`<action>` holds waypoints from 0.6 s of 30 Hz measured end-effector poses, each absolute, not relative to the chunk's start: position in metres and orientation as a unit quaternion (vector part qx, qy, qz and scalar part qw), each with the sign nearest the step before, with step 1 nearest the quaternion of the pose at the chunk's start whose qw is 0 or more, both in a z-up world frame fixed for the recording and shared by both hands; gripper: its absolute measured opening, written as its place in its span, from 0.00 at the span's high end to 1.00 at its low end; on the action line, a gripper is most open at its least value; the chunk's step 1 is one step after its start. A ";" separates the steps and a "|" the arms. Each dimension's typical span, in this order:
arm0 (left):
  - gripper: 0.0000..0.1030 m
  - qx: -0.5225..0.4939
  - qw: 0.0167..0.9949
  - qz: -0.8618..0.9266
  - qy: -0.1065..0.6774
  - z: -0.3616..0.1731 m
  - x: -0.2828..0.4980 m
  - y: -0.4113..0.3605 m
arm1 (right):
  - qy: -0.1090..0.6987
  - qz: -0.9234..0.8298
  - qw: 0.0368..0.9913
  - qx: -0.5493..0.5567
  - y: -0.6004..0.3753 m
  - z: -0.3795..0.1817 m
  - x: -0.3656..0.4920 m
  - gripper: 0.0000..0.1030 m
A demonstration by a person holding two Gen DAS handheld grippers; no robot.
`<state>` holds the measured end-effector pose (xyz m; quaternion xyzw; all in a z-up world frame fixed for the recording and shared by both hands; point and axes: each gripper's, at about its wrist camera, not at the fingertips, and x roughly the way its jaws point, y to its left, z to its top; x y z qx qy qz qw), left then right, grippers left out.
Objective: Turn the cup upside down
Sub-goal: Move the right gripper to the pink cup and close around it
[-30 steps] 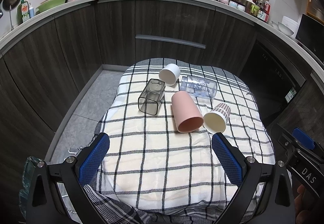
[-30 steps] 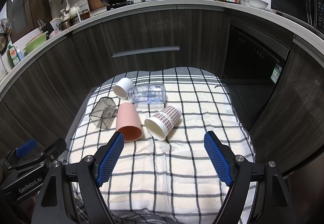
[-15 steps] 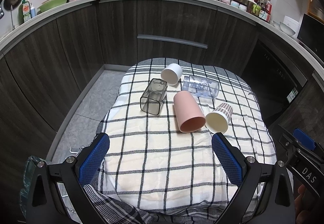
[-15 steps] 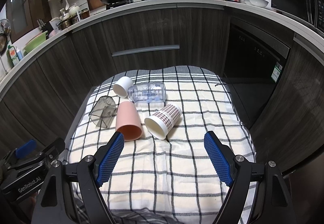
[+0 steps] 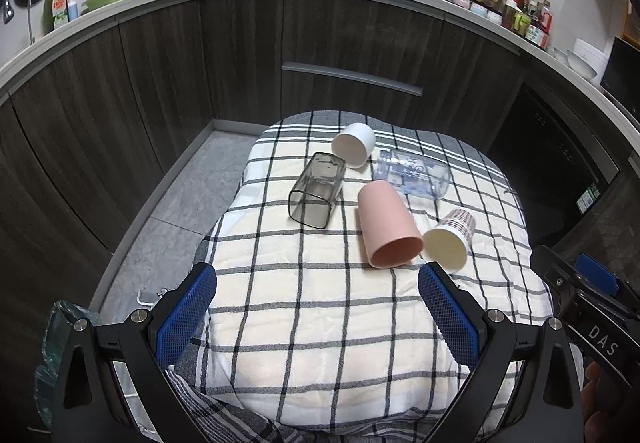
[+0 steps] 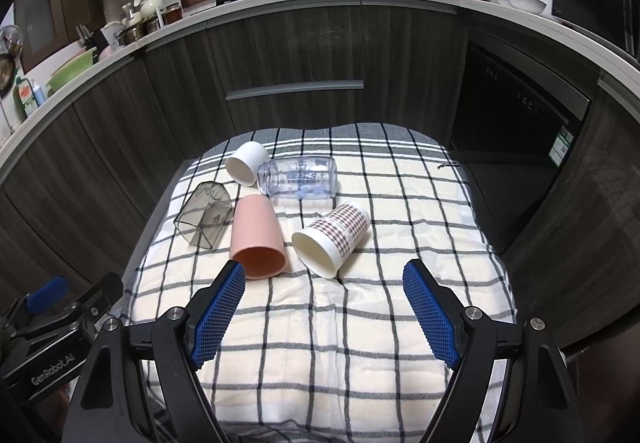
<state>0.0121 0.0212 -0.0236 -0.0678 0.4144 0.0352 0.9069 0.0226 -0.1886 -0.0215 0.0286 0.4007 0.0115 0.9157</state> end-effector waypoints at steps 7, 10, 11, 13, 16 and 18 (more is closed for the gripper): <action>0.00 -0.066 0.909 0.049 0.408 -0.035 0.032 0.035 | 0.422 0.031 0.906 0.017 -0.170 -0.039 0.060 0.21; 0.00 -0.060 0.910 0.052 0.407 -0.042 0.044 0.039 | 0.436 0.035 0.899 0.016 -0.164 -0.048 0.080 0.21; 0.00 -0.061 0.909 0.050 0.410 -0.045 0.049 0.041 | 0.441 0.036 0.897 0.016 -0.162 -0.052 0.087 0.21; 0.00 -0.061 0.908 0.048 0.411 -0.050 0.057 0.044 | 0.451 0.039 0.892 0.011 -0.157 -0.059 0.099 0.21; 0.00 -0.056 0.907 0.041 0.416 -0.058 0.070 0.047 | 0.464 0.046 0.885 0.000 -0.147 -0.070 0.116 0.21; 0.00 -0.056 0.906 0.039 0.419 -0.063 0.077 0.050 | 0.472 0.052 0.880 -0.007 -0.141 -0.076 0.128 0.21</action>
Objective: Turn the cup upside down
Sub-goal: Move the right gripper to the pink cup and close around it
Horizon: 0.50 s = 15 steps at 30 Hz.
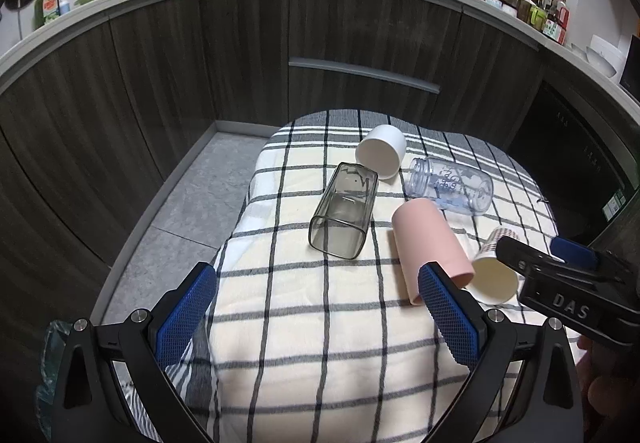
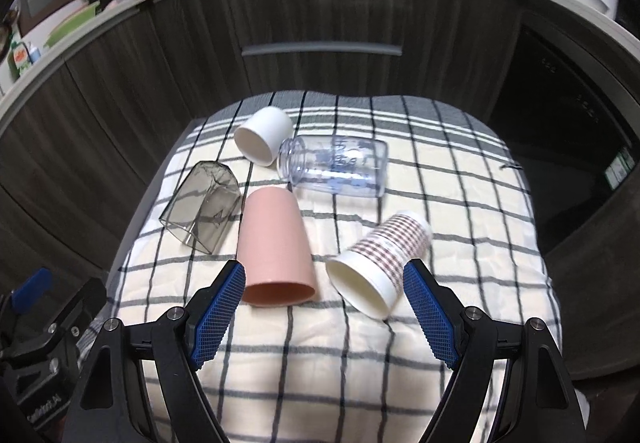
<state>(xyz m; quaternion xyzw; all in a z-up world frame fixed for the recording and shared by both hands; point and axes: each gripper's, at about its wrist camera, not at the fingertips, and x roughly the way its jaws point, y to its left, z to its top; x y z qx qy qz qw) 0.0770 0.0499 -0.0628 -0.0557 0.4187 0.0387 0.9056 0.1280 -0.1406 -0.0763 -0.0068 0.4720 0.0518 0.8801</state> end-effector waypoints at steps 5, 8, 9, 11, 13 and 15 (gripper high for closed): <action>0.00 -0.067 0.900 0.038 0.429 -0.076 0.097 0.060 | 0.491 0.067 0.868 -0.022 -0.125 -0.094 0.159 0.21; 0.01 -0.071 0.895 0.036 0.439 -0.085 0.108 0.065 | 0.508 0.072 0.858 -0.025 -0.116 -0.107 0.179 0.21; 0.01 -0.071 0.893 0.035 0.444 -0.089 0.112 0.067 | 0.515 0.074 0.854 -0.025 -0.114 -0.111 0.185 0.21; 0.01 -0.069 0.890 0.033 0.450 -0.096 0.118 0.067 | 0.526 0.075 0.847 -0.027 -0.110 -0.120 0.194 0.21; 0.01 -0.068 0.887 0.034 0.455 -0.101 0.123 0.069 | 0.540 0.079 0.837 -0.030 -0.105 -0.129 0.203 0.21; 0.01 -0.067 0.885 0.035 0.460 -0.107 0.126 0.071 | 0.552 0.083 0.829 -0.035 -0.101 -0.137 0.210 0.21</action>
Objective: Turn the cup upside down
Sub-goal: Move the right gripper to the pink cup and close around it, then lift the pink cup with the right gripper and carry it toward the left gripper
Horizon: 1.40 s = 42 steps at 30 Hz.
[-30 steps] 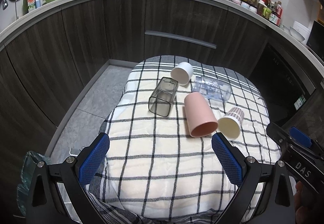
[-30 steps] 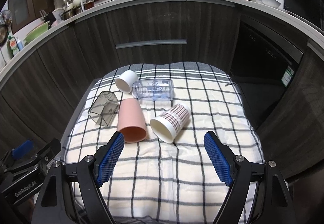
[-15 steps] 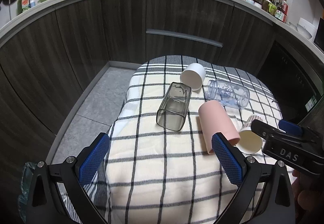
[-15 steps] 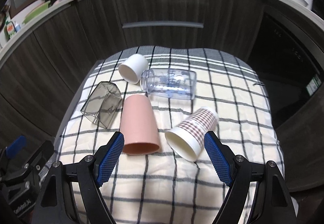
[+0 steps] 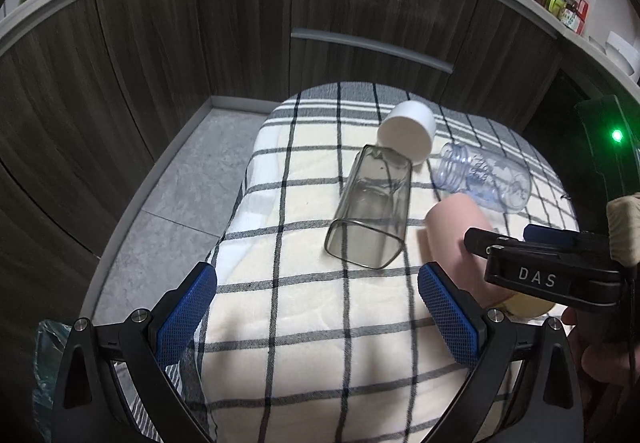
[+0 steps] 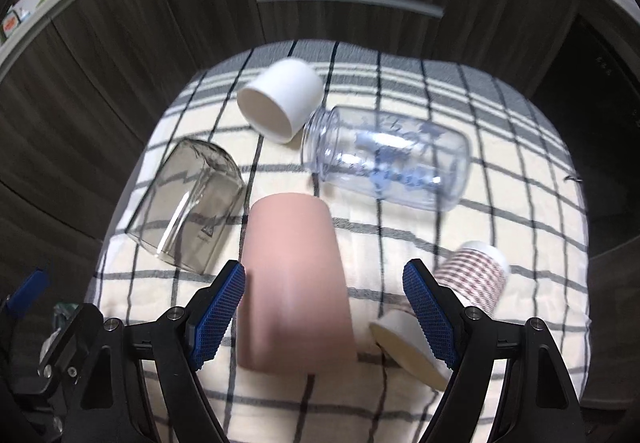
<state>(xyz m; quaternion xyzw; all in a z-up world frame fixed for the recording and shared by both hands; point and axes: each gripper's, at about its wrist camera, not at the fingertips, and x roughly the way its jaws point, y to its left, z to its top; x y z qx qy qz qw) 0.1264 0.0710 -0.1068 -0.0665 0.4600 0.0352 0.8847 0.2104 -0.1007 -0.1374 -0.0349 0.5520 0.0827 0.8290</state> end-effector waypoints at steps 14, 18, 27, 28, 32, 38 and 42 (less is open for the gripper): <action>0.01 -0.089 0.877 0.043 0.471 -0.119 0.132 0.088 | 0.604 0.137 0.785 -0.010 -0.078 -0.177 0.233 0.31; 0.01 -0.090 0.878 0.041 0.468 -0.115 0.130 0.088 | 0.602 0.138 0.787 -0.002 -0.077 -0.175 0.229 0.32; 0.01 -0.090 0.885 0.035 0.456 -0.095 0.103 0.084 | 0.578 0.140 0.803 0.022 -0.094 -0.135 0.193 0.32; 0.01 -0.090 0.886 0.034 0.455 -0.092 0.097 0.084 | 0.577 0.140 0.804 0.026 -0.097 -0.131 0.186 0.32; 0.01 -0.088 0.887 0.027 0.453 -0.084 0.077 0.079 | 0.576 0.137 0.805 0.043 -0.108 -0.118 0.155 0.32; 0.01 -0.082 0.885 0.018 0.459 -0.085 0.044 0.071 | 0.588 0.122 0.796 0.070 -0.124 -0.125 0.103 0.32; 0.01 -0.076 0.880 0.012 0.470 -0.095 0.029 0.065 | 0.598 0.116 0.789 0.079 -0.129 -0.144 0.079 0.32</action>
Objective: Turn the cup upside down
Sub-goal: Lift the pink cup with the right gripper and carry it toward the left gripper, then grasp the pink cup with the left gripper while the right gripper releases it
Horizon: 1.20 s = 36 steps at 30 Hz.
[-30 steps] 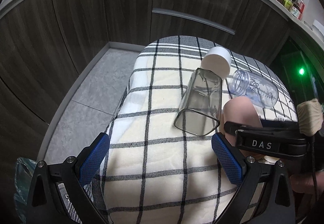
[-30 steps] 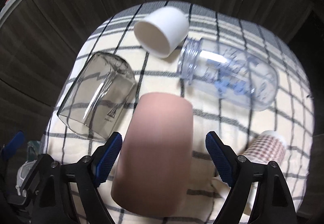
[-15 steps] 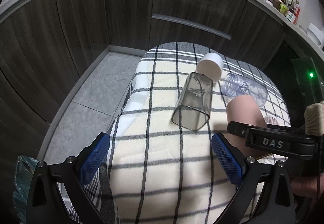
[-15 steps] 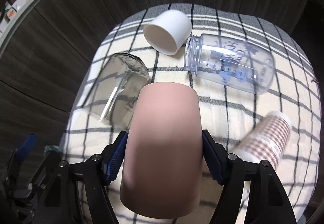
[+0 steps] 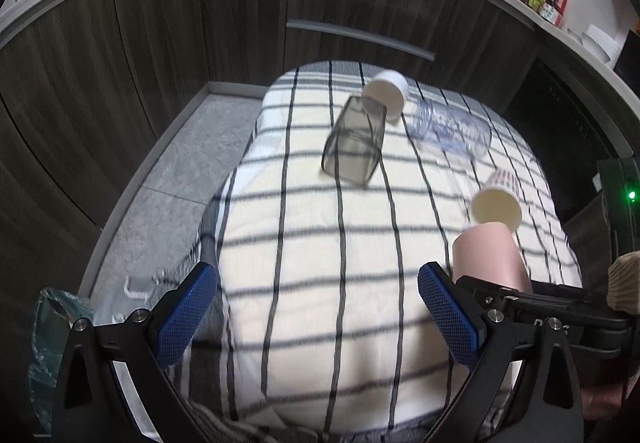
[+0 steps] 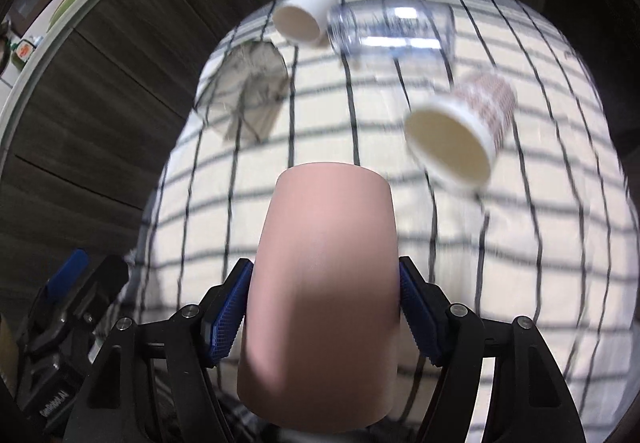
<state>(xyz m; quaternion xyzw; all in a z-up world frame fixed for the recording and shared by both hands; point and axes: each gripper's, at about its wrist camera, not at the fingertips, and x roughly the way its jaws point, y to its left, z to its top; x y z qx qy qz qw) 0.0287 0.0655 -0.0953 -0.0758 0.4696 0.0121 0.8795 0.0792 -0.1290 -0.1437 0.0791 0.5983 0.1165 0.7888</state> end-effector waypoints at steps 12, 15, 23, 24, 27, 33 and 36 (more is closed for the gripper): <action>0.01 -0.069 0.877 0.010 0.475 -0.101 0.013 0.059 | 0.597 0.098 0.790 0.100 -0.135 -0.173 0.061 0.31; 0.01 -0.068 0.878 0.012 0.473 -0.099 0.012 0.059 | 0.585 0.098 0.799 0.101 -0.135 -0.164 0.061 0.27; 0.01 -0.060 0.884 0.007 0.465 -0.082 0.006 0.046 | 0.534 0.099 0.835 0.091 -0.148 -0.118 0.047 0.27; 0.01 -0.059 0.884 0.004 0.463 -0.079 0.006 0.042 | 0.524 0.095 0.842 0.088 -0.152 -0.110 0.042 0.27; 0.01 -0.056 0.883 -0.012 0.465 -0.074 0.007 0.026 | 0.488 0.074 0.867 0.072 -0.164 -0.086 0.028 0.27; 0.01 -0.050 0.865 -0.055 0.496 -0.079 0.017 -0.021 | 0.418 0.021 0.907 0.034 -0.197 -0.048 0.003 0.26; 0.01 -0.046 0.854 -0.068 0.514 -0.083 0.023 -0.039 | 0.394 -0.001 0.919 0.027 -0.212 -0.040 -0.005 0.25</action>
